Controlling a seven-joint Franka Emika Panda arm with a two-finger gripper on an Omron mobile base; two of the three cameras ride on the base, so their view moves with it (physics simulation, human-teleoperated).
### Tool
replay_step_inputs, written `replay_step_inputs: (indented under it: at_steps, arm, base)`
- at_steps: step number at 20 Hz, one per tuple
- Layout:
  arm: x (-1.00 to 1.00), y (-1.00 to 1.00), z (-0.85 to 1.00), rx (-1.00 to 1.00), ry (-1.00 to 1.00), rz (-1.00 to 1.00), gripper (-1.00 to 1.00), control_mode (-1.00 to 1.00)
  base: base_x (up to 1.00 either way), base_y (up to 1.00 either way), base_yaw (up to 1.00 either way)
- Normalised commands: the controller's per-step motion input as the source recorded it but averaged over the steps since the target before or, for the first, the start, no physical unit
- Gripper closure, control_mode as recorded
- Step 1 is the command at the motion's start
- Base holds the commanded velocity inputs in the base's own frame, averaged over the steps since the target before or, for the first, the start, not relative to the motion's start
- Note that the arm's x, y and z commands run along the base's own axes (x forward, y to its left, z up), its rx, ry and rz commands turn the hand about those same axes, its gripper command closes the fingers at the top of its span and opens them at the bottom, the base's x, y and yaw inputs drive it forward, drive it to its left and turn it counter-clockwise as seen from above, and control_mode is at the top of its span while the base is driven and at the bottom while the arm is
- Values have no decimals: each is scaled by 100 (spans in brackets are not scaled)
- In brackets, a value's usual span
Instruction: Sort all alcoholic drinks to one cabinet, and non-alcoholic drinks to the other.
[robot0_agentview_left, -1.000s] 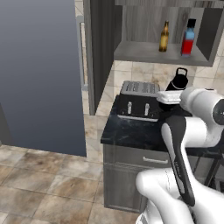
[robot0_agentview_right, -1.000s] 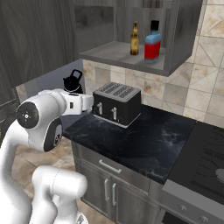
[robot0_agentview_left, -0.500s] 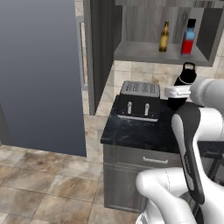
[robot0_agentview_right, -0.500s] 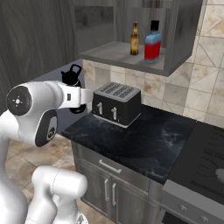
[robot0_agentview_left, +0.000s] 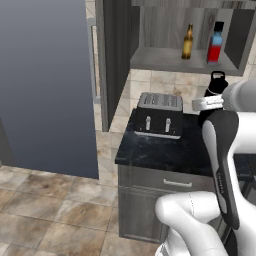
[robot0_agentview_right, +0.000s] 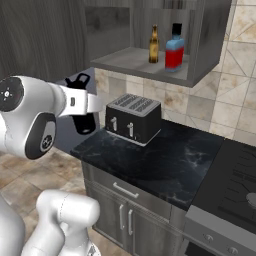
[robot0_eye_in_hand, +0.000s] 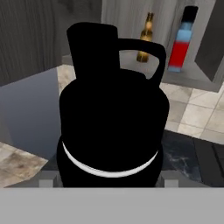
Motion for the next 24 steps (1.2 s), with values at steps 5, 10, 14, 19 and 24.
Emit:
replay_step_inputs:
  at_steps: [5,10,14,19,24]
  arm:
    - [-16,-2,0,-8,2,0,100,-100]
    - [-10,-7,0,-6,0,0,100,-100]
    - [-6,-2,4,0,0,0,100,-100]
    - [-2,-1,1,0,0,-1,100,-100]
    - [-1,0,0,0,0,-1,100,-100]
  base:
    - [0,0,0]
    - [0,0,0]
    - [0,0,0]
    - [0,0,0]
    - [0,0,0]
